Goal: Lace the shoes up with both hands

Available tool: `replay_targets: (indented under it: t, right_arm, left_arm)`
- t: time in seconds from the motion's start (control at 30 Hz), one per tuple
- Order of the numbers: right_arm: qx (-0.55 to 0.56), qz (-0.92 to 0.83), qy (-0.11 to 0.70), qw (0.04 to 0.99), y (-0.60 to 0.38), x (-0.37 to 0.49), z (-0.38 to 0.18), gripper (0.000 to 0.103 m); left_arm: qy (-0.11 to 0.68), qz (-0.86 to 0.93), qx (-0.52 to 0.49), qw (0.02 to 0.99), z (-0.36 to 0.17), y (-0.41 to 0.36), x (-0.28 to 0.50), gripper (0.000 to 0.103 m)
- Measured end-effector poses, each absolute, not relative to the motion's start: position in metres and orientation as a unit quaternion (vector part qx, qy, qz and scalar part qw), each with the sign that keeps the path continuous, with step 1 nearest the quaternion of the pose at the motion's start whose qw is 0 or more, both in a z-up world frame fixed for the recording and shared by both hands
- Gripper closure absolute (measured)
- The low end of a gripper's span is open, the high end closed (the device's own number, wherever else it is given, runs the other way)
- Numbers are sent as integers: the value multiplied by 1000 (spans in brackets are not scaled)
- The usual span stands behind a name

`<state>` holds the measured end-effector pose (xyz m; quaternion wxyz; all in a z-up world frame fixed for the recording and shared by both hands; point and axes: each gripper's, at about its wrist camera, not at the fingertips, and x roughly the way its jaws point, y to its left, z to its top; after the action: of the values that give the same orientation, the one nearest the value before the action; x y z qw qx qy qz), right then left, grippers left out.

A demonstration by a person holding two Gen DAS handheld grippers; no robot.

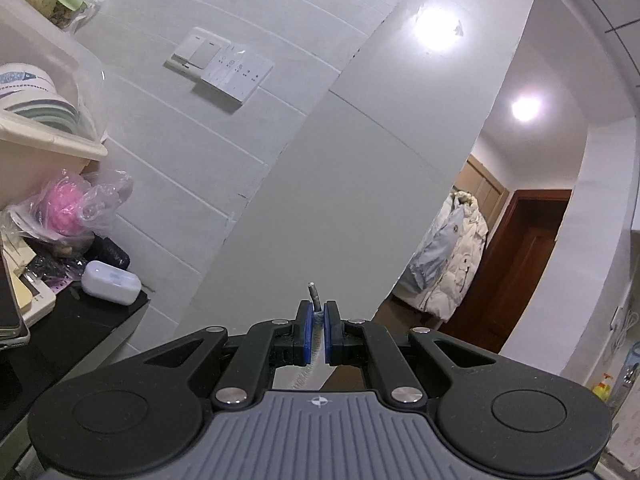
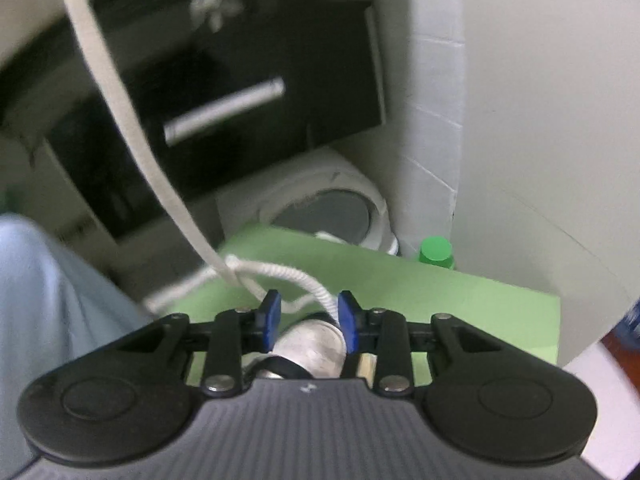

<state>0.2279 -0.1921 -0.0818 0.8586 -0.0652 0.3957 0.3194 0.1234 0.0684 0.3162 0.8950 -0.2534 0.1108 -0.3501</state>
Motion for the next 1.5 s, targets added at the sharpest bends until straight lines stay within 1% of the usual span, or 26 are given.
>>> replay_targets:
  t: [0.03, 0.07, 0.1, 0.13, 0.2, 0.33, 0.5, 0.57, 0.67, 0.8, 0.9, 1.07, 1.3, 1.43, 1.47, 1.5]
  right_arm:
    - [-88, 321, 396, 856, -185, 231, -85, 70]
    - [-106, 322, 397, 853, -180, 234, -88, 76]
    - [-119, 322, 402, 849, -178, 237, -90, 100]
    - [-127, 318, 407, 847, -178, 240, -89, 99]
    - [-116, 301, 404, 856, -187, 245, -79, 99]
    - [-54, 239, 395, 885, -242, 256, -46, 99]
    - [35, 111, 392, 912, -369, 260, -6, 99]
    - [57, 48, 393, 917, -422, 255, 4, 99]
    - [121, -48, 388, 912, -503, 241, 14, 99]
    - [126, -95, 374, 914, -560, 211, 37, 99]
    - [110, -56, 373, 919, -549, 204, 47, 99]
    - [89, 56, 376, 921, -475, 210, 51, 99]
    - [33, 163, 363, 917, -368, 258, 47, 98]
    - [-31, 186, 383, 904, -328, 289, 26, 98]
    - [-41, 190, 393, 899, -320, 296, 18, 97]
    - [-50, 193, 402, 894, -312, 301, 10, 88]
  left_arm:
    - [111, -347, -252, 896, 316, 69, 123, 98]
    - [112, -345, -252, 897, 316, 70, 123, 98]
    - [113, -341, -250, 899, 316, 71, 122, 98]
    - [111, -335, -248, 902, 317, 73, 121, 98]
    - [106, -322, -243, 909, 318, 78, 118, 98]
    - [86, -300, -254, 915, 325, 98, 106, 98]
    - [35, -255, -252, 933, 342, 134, 79, 98]
    - [17, -240, -261, 935, 348, 148, 69, 98]
    - [0, -232, -279, 932, 354, 163, 59, 98]
    - [8, -241, -269, 932, 356, 155, 59, 98]
    - [29, -266, -263, 927, 350, 134, 71, 98]
    - [75, -314, -268, 908, 328, 87, 102, 98]
    - [130, -380, -278, 873, 305, 23, 142, 98]
    - [145, -404, -272, 861, 300, -5, 158, 98]
    - [149, -408, -271, 859, 298, -10, 161, 98]
    - [152, -409, -270, 858, 297, -14, 165, 98]
